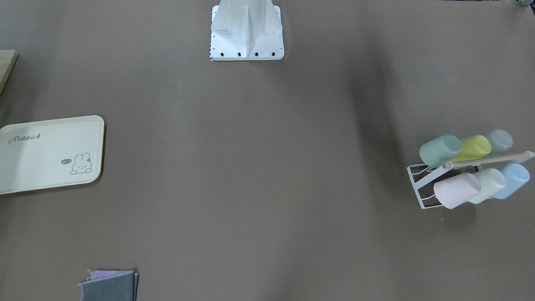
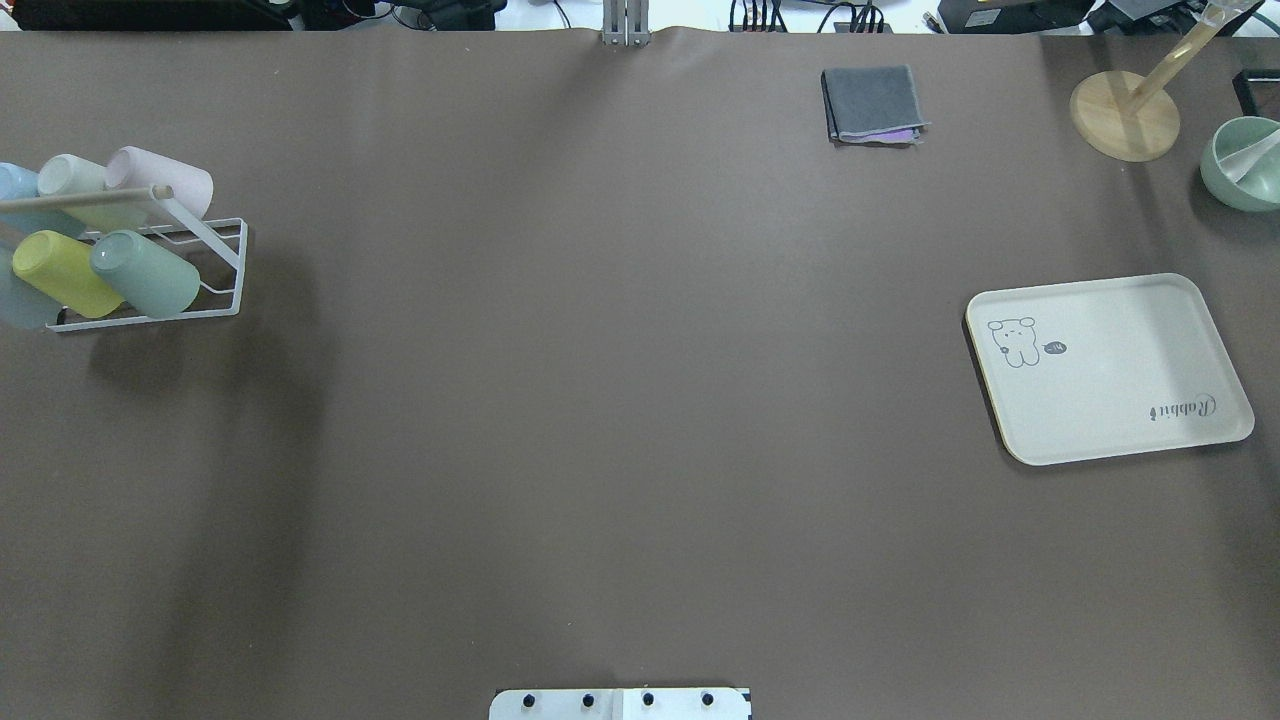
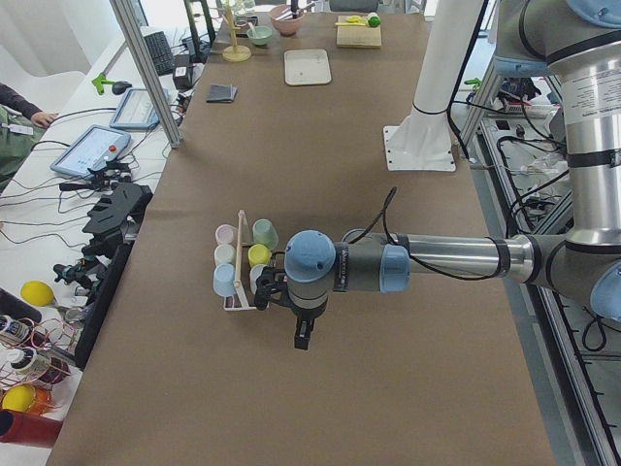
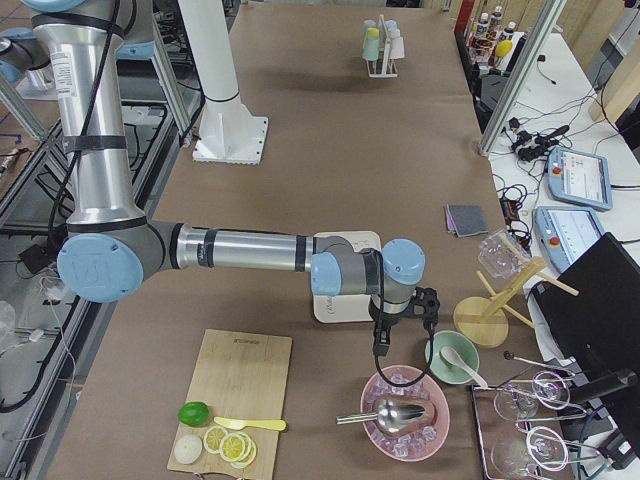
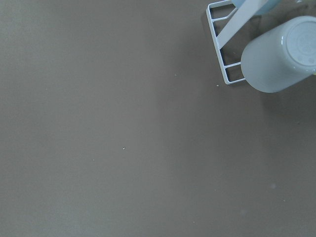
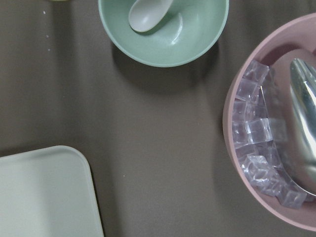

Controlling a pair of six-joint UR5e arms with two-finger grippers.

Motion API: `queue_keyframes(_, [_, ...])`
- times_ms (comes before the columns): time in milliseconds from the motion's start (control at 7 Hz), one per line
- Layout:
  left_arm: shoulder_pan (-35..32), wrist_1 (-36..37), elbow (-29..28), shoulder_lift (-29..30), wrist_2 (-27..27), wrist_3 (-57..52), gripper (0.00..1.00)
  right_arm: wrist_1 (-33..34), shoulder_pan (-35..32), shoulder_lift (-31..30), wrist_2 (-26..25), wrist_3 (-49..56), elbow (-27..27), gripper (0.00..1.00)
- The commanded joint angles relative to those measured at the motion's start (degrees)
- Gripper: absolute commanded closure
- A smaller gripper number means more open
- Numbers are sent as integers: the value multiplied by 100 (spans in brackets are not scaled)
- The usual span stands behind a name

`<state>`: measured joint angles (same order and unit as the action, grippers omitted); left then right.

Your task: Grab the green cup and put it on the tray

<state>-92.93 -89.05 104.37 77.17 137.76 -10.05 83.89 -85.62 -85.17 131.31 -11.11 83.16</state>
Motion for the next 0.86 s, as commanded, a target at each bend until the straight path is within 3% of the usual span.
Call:
queue_keyframes(0, [-32, -24, 117, -166, -3, -24, 1, -31, 2, 9, 9, -49, -10, 0])
queue_keyframes(286, [-33, -25, 363, -194, 6, -15, 1, -48, 2, 9, -17, -41, 7, 0])
queue_keyframes(714, [-15, -33, 225, -124, -12, 2, 1, -48, -7, -35, -53, -32, -10, 0])
